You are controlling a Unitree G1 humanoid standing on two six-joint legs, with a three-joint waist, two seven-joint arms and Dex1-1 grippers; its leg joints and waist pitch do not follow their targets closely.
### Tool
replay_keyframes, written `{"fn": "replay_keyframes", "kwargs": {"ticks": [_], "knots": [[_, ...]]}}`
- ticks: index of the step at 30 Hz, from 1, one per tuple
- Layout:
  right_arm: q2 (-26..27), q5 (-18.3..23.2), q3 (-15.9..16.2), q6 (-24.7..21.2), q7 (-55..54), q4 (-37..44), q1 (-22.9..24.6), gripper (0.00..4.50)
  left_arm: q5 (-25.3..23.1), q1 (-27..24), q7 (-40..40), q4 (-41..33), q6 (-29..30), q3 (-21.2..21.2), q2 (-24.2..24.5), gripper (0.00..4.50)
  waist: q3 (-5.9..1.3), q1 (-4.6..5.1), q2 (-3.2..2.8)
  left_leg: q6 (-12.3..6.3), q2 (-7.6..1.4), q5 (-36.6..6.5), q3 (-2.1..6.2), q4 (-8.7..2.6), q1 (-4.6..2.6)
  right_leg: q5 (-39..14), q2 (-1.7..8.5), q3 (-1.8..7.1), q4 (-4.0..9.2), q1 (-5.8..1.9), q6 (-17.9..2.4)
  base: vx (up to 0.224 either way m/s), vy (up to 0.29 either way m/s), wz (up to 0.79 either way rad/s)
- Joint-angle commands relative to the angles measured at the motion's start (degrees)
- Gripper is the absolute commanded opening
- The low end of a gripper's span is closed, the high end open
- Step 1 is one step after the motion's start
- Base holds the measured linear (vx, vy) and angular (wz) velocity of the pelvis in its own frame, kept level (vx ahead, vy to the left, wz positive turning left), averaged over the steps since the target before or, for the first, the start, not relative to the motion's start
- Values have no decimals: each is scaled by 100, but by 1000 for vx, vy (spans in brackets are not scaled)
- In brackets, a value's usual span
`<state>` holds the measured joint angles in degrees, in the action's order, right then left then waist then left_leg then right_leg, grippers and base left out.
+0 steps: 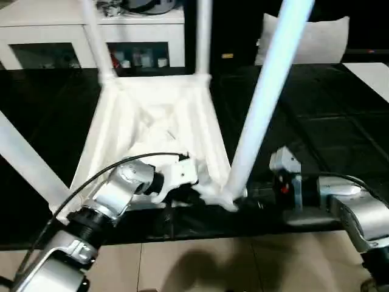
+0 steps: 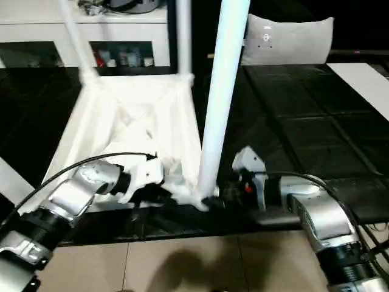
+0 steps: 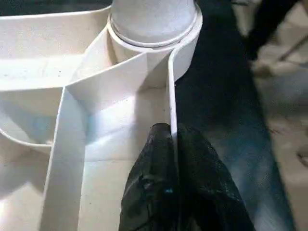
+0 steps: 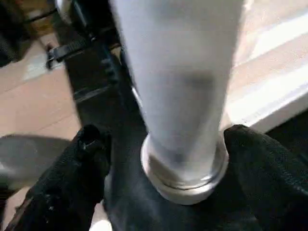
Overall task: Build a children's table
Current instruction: Rotate leg to tighten
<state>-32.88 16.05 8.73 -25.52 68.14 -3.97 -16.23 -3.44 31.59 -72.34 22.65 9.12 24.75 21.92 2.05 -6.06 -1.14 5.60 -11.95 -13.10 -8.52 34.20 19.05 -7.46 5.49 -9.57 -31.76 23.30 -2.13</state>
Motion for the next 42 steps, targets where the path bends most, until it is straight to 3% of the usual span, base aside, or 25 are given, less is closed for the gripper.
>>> {"fn": "replay_keyframes", "kwargs": {"ticks": [1,3,11,19,26,28,29,31,32,33,34,35,37,38,41,42], "knots": [[-101,141,78,83,349,95,-36,369,26,52,-568,-305,-322,352,85,0,-365,25,123,-576,-153,-475,-61,-386,69,-2034,356,362,327,-399,-558,0,0,0],[-125,184,112,95,469,88,-50,347,16,76,-675,-293,-414,405,149,0,-360,-15,84,-569,-153,-468,-62,-385,58,-2087,360,364,325,-386,-559,0,0,0],[-130,271,337,92,828,81,-59,278,31,157,-1103,-178,-776,517,297,0,-354,-39,92,-448,-138,-564,-66,-388,60,-2338,354,359,354,-386,-421,0,0,0],[-30,429,364,59,886,95,-35,214,73,138,-1107,-91,-814,495,268,0,-356,-16,100,-429,-124,-544,-67,-383,72,-2365,338,349,354,-391,-385,0,0,0],[261,717,79,-382,421,399,105,202,81,78,-651,-142,-47,306,136,0,-345,8,111,-390,-118,-544,-68,-389,73,-2478,335,346,374,-389,-318,0,0,0],[606,423,-15,-549,-471,347,52,202,124,59,32,-163,547,39,-188,0,-322,26,98,-325,-92,-652,-83,-384,49,-2725,323,337,420,-358,-245,0,0,0],[806,257,-71,-646,-953,274,3,202,80,61,388,-171,759,-62,-338,0,-308,75,108,-230,-39,-753,-85,-369,48,-3099,303,279,489,-356,-71,0,0,0],[1227,14,-226,-952,-1875,92,-105,201,12,43,964,-244,1243,-201,-638,0,-290,145,124,-162,-15,-837,-87,-352,50,-3320,280,233,545,-337,70,0,0,0],[1341,-30,-272,-1057,-2120,40,-135,199,10,33,1094,-275,1405,-234,-723,0,-290,245,118,-106,-3,-931,-55,-340,100,-3435,284,168,559,-378,179,0,0,0],[1647,-162,-397,-1148,-2710,-87,-187,199,-21,15,1536,-266,1536,-338,-987,0,-303,341,96,-125,14,-1086,-35,-315,88,-3555,286,99,635,-385,343,0,0,0],[1697,-187,-416,-1158,-2807,-105,-195,198,-19,16,1618,-260,1568,-363,-1038,0,-304,402,89,-160,13,-1143,-35,-306,72,-3533,288,90,664,-367,359,0,0,0],[1782,-235,-448,-1174,-2979,-131,-209,198,-4,19,1771,-247,1643,-418,-1138,0,-317,505,84,-214,11,-1179,-16,-296,128,-3445,289,30,678,-420,382,0,0,0],[1957,-325,-509,-1152,-3321,-182,-237,196,38,52,2098,-184,1760,-560,-1364,0,-327,574,74,-310,4,-1162,-2,-303,125,-3251,291,26,705,-411,358,0,0,0],[2137,-506,-515,-939,-3711,-285,-263,196,-7,111,2553,-73,1742,-676,-1652,0,-317,600,101,-354,37,-1213,-27,-286,79,-3323,272,20,728,-355,325,0,0,0],[2344,-627,-586,-777,-4047,-318,-267,196,-61,129,2866,-76,1785,-745,-1903,0,-317,621,111,-396,56,-1176,-31,-282,101,-3386,267,6,732,-367,392,0,0,0],[2413,-564,-640,-804,-4044,-303,-266,250,-83,118,2889,-124,1851,-734,-1951,0,-323,611,117,-415,52,-1133,-24,-291,109,-3346,277,19,715,-373,388,0,0,0]]}}
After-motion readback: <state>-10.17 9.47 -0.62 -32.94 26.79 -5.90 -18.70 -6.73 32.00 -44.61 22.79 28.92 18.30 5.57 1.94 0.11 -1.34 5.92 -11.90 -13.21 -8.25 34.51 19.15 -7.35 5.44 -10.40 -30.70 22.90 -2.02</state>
